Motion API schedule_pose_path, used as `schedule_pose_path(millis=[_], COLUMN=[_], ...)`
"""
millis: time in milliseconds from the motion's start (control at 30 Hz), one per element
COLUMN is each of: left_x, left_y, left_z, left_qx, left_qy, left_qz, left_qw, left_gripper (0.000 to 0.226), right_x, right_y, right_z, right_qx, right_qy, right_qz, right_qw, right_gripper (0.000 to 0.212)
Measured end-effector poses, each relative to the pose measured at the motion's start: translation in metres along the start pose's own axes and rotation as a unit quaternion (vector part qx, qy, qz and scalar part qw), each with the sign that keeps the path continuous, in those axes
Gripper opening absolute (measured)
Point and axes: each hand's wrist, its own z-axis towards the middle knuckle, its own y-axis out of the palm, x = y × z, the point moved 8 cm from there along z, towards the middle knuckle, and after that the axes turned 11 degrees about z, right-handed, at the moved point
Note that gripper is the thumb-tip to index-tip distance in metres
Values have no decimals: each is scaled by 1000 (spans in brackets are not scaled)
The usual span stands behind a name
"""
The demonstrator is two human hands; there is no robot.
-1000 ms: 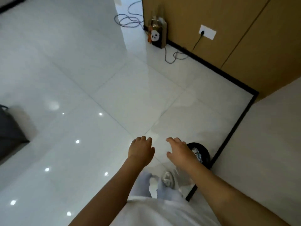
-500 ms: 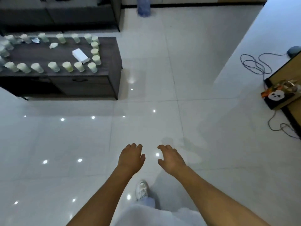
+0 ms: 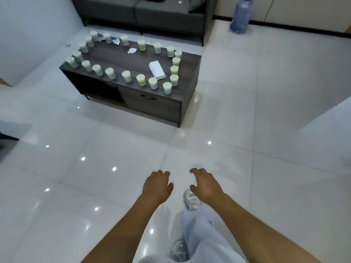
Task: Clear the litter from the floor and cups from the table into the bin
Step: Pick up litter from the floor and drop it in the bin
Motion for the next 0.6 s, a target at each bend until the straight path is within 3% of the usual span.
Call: schedule_pose_path(millis=[333, 600], left_x=[-84, -248], left_y=[-80, -109], left_z=[104, 148], left_qx=[27, 28], left_qy=[-112, -214], left_qz=[-90, -150], left_qw=[989, 965], left_gripper=[45, 45], right_x=[-84, -246], right_y=[-68, -16], right_z=[163, 284], right_qx=[-59, -134], right_qy=[-56, -139], right_qz=[-66, -134], right_qw=[995, 972], right_gripper=[56, 55])
